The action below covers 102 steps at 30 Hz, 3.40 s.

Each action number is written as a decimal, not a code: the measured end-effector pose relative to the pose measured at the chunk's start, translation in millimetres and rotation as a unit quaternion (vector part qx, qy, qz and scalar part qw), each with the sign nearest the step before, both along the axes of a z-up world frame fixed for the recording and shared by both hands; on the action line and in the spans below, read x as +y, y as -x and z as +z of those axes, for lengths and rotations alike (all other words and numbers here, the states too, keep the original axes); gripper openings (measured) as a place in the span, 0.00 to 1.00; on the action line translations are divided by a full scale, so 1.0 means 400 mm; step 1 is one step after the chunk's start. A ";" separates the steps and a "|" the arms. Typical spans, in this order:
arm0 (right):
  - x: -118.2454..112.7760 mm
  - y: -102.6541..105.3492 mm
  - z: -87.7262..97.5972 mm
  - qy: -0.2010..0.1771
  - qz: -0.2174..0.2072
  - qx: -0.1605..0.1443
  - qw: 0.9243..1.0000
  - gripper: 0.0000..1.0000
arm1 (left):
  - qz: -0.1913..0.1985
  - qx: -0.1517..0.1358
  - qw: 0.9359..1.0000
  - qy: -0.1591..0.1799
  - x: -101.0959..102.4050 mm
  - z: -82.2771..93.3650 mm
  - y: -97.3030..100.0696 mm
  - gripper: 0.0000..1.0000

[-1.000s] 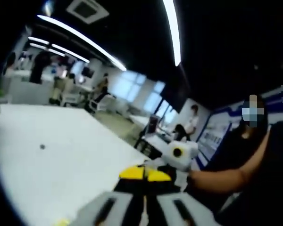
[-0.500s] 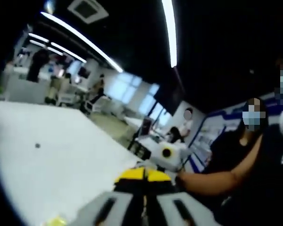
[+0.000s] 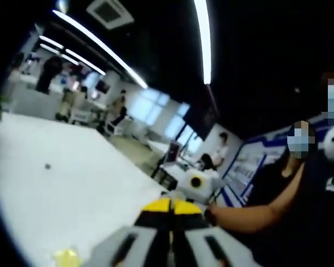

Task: Compare the silicone blocks by pressing each to a similar depth, holding the contact briefly, and releasing to observe deformation and rebound differences across the visible hardness samples.

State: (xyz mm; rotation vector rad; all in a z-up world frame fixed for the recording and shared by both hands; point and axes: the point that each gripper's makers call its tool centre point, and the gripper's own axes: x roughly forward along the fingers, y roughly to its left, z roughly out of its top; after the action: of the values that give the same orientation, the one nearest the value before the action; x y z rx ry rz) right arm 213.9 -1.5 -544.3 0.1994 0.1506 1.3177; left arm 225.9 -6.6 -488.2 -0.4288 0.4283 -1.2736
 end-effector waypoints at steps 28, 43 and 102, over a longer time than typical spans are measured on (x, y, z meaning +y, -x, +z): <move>0.031 0.023 -0.025 0.048 0.009 0.068 0.997 0.05 | 0.012 -0.039 0.999 -0.006 0.032 -0.028 0.004 0.00; 0.037 0.036 -0.034 0.048 0.007 0.098 0.994 0.07 | 0.006 -0.080 0.996 -0.030 0.038 -0.037 0.012 0.00; -0.029 -0.059 0.018 0.011 -0.071 0.009 0.997 0.63 | 0.056 -0.066 0.996 -0.014 0.044 -0.002 -0.010 0.00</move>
State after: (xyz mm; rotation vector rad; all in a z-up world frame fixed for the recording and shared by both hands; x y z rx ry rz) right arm 237.4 -13.3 -537.1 0.1990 0.1633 1.1717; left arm 229.9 10.9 -488.9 -0.3388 0.3058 -1.1785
